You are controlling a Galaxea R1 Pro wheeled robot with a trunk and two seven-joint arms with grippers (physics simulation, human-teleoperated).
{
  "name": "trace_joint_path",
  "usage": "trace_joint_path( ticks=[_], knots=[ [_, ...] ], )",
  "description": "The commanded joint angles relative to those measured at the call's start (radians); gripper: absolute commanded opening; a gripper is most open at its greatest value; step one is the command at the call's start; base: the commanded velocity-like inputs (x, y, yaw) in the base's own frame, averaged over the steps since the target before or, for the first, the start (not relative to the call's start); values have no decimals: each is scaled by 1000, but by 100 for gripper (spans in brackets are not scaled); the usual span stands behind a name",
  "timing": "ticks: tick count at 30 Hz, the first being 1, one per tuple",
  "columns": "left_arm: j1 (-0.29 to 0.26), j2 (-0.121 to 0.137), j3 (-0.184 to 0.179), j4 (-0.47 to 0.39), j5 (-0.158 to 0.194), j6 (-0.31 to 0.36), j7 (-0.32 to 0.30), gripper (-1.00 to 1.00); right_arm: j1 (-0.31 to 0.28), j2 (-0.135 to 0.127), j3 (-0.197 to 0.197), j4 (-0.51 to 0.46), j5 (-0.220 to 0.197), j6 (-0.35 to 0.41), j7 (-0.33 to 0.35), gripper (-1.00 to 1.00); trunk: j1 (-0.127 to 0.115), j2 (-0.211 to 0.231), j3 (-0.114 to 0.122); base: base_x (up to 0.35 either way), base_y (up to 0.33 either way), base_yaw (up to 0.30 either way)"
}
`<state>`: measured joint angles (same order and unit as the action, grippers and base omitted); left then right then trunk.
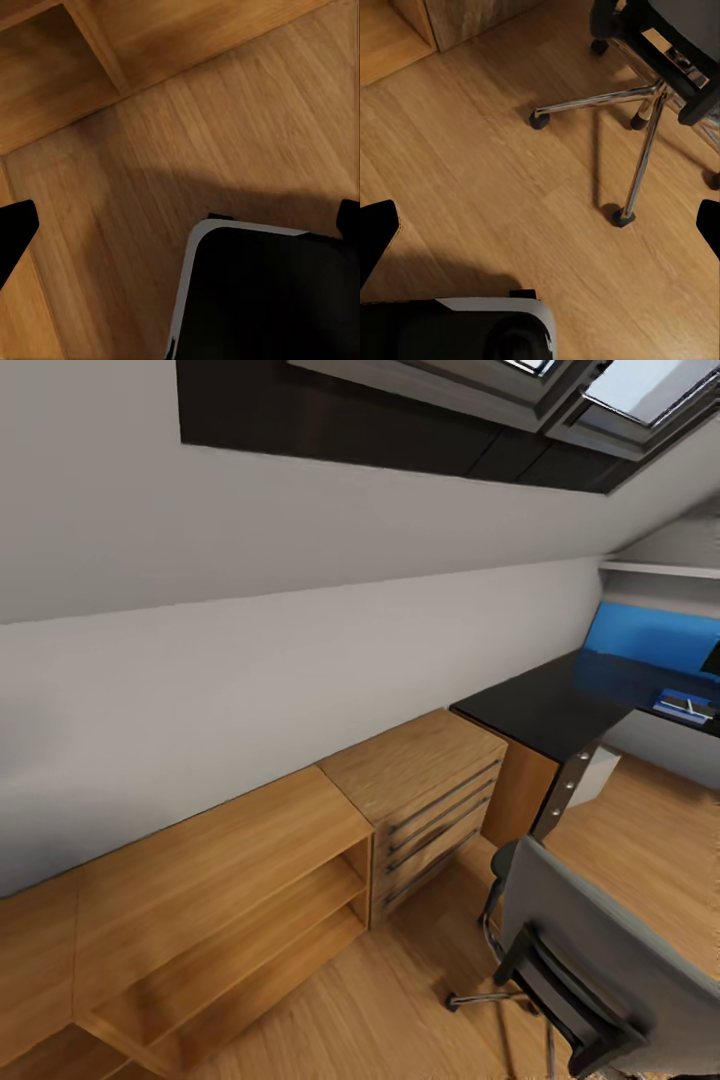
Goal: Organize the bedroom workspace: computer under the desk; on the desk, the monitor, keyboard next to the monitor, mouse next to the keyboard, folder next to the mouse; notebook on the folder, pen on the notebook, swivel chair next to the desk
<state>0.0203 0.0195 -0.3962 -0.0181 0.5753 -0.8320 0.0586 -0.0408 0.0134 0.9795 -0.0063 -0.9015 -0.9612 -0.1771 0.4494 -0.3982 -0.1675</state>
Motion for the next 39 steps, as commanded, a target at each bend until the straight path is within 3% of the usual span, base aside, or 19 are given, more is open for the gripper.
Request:
trace_joint_path(
  ticks=[1,23,32,39],
  knots=[
    [6,0,-9,-2,3,-18,4,100,2,0,8,1,1,-13,-8,100,1,-2,-2,0,202,-219],
    [12,-1,-10,-2,4,-27,6,100,6,-1,8,0,1,-20,-1,100,1,-2,-12,0,49,-272],
    [12,-1,-10,-2,4,-27,6,100,6,-1,8,0,1,-15,-1,100,1,-2,-16,0,258,-275],
    [12,-1,-10,-2,4,-26,6,100,6,-1,8,0,1,-13,-1,100,1,-2,-19,0,54,-275]
  ],
)
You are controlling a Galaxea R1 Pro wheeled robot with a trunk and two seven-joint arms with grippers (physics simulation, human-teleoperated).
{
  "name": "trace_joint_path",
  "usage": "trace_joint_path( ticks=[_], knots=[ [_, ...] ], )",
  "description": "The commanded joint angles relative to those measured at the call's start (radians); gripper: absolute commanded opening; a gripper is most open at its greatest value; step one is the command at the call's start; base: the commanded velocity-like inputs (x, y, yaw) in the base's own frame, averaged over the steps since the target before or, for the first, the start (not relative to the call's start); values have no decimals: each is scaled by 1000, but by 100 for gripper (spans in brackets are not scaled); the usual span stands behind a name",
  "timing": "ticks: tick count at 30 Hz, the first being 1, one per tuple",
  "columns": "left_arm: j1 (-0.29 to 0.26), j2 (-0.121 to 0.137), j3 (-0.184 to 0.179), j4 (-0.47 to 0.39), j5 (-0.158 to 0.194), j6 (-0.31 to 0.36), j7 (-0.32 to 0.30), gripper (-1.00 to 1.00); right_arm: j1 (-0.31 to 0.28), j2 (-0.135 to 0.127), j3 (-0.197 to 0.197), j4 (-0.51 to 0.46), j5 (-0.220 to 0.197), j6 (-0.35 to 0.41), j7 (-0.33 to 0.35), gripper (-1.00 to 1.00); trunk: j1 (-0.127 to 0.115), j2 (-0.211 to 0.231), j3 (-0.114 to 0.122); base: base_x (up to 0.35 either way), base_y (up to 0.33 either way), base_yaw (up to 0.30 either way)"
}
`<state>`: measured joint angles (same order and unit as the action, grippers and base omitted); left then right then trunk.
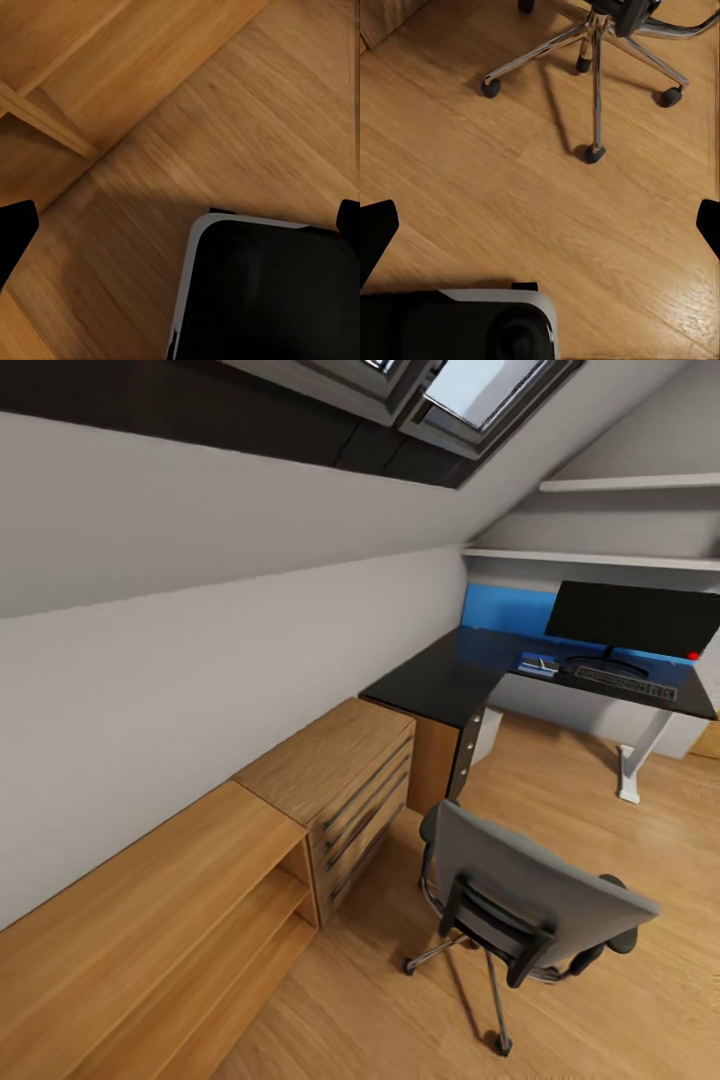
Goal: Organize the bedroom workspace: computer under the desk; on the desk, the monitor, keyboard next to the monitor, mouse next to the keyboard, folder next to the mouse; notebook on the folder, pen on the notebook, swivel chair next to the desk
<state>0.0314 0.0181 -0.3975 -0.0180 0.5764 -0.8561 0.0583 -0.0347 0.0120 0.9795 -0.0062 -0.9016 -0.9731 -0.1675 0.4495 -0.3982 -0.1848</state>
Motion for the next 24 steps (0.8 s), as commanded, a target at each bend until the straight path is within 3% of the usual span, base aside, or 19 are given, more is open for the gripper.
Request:
trace_joint_path(
  ticks=[1,18,24],
  knots=[
    [1,0,-9,-2,3,-2,6,100,-1,0,8,0,1,-1,-10,100,1,-2,-2,0,11,-275],
    [0,1,-7,-2,3,-1,6,100,-1,1,8,0,1,-1,-12,100,1,-2,-9,0,2,-275],
    [1,0,-7,-2,3,-1,6,100,-1,2,8,0,1,-1,-12,100,1,-2,-11,0,148,-275]
  ],
)
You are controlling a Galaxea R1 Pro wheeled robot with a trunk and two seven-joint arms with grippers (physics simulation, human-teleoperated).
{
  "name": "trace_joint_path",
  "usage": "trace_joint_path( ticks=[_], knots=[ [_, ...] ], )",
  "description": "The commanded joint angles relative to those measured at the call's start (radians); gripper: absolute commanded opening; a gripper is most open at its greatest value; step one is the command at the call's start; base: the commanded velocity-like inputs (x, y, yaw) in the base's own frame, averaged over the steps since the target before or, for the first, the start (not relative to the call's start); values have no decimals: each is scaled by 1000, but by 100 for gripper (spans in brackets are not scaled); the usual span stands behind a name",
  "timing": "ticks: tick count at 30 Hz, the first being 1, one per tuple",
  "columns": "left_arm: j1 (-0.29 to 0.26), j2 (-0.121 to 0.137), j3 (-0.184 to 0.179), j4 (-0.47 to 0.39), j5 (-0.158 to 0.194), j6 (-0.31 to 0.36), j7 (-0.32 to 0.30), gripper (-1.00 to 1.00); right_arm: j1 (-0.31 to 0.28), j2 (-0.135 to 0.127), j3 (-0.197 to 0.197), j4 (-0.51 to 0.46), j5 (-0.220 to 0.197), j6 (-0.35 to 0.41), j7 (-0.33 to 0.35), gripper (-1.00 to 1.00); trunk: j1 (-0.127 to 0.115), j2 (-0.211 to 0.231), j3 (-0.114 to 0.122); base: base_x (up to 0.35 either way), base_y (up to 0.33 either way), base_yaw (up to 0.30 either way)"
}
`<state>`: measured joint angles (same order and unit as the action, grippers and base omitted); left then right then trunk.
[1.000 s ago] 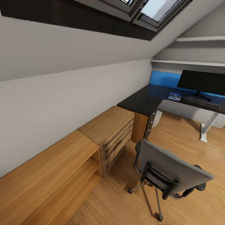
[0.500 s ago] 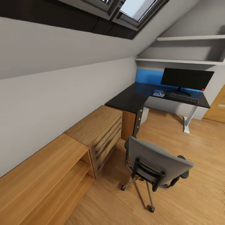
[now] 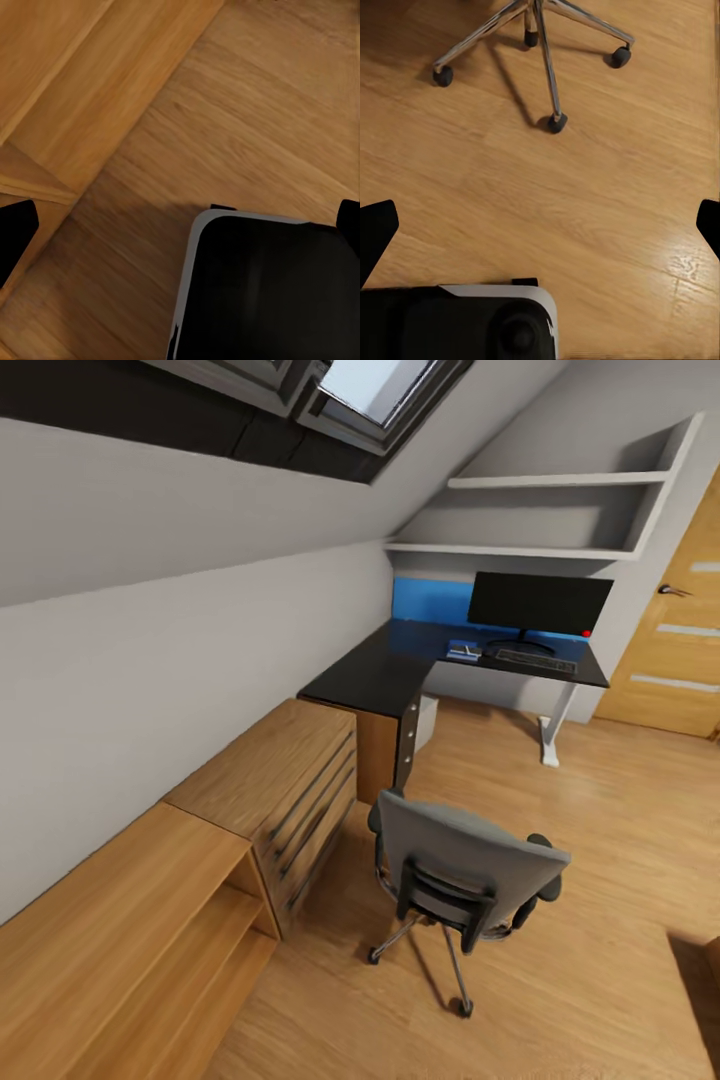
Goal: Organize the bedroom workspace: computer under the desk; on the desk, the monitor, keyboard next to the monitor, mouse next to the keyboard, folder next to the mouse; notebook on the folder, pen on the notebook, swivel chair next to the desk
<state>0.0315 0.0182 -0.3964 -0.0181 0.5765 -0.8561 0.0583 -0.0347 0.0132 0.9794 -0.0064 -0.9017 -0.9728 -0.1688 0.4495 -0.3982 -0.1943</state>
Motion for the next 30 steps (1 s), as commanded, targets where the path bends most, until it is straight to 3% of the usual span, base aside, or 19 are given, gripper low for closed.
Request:
trace_joint_path(
  ticks=[1,30],
  knots=[
    [1,0,-9,-2,3,-1,6,100,-1,0,8,0,1,-1,-10,100,1,-2,-2,0,111,-275],
    [0,-1,-9,-3,3,28,6,100,-1,1,8,0,1,0,-11,100,1,-2,-13,0,158,-275]
  ],
)
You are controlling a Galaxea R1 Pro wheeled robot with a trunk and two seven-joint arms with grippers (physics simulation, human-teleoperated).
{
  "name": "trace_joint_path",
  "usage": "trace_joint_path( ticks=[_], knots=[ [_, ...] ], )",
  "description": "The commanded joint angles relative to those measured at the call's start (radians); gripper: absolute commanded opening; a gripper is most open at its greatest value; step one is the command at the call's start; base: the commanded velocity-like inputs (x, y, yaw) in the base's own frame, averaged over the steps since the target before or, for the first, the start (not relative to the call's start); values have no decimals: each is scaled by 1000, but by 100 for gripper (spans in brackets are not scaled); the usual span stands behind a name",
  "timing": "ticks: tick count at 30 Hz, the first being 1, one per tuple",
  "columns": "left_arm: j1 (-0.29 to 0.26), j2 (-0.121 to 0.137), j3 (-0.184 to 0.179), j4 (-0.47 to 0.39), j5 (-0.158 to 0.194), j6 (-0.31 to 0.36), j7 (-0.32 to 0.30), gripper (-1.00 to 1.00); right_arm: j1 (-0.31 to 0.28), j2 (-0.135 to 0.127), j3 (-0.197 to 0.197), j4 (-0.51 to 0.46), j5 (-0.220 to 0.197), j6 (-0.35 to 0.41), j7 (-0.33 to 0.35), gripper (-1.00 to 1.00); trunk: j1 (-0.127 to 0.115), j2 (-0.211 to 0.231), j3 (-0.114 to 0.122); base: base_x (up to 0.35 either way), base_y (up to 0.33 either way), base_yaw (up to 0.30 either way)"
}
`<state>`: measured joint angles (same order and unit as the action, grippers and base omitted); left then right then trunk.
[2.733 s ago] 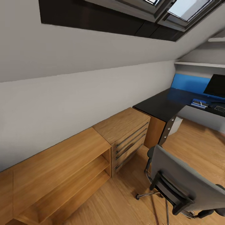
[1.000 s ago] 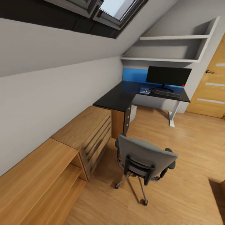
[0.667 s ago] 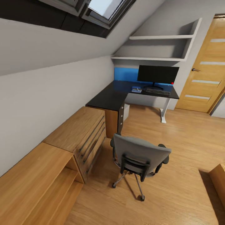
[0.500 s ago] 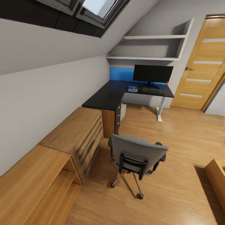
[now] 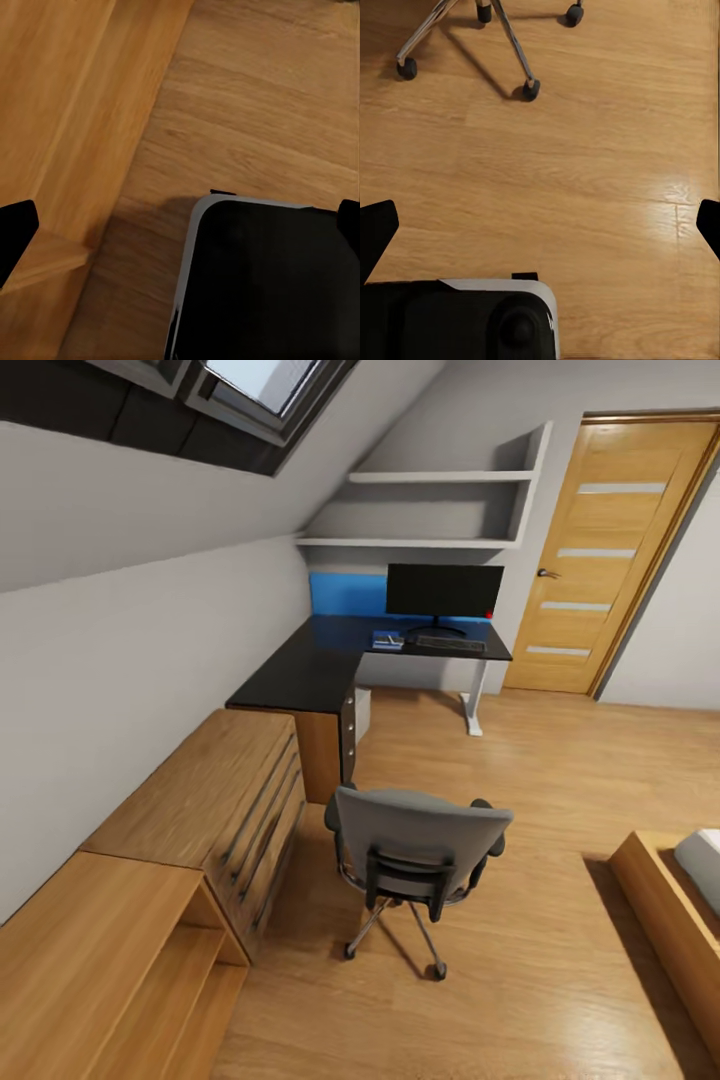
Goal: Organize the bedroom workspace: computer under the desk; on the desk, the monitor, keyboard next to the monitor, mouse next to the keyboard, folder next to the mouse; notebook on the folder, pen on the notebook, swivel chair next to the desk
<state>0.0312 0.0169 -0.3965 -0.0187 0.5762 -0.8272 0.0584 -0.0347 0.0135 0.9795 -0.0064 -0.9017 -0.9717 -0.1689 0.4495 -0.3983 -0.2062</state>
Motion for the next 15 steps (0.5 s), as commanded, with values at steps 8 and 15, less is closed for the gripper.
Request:
trace_joint_path(
  ticks=[8,15],
  knots=[
    [1,0,-8,-3,3,16,6,100,-1,0,8,0,1,-1,-10,100,1,-2,-5,0,36,-275],
    [1,1,-8,-3,3,18,6,100,-1,1,8,0,1,1,-9,100,1,-2,-7,0,119,-272]
  ],
)
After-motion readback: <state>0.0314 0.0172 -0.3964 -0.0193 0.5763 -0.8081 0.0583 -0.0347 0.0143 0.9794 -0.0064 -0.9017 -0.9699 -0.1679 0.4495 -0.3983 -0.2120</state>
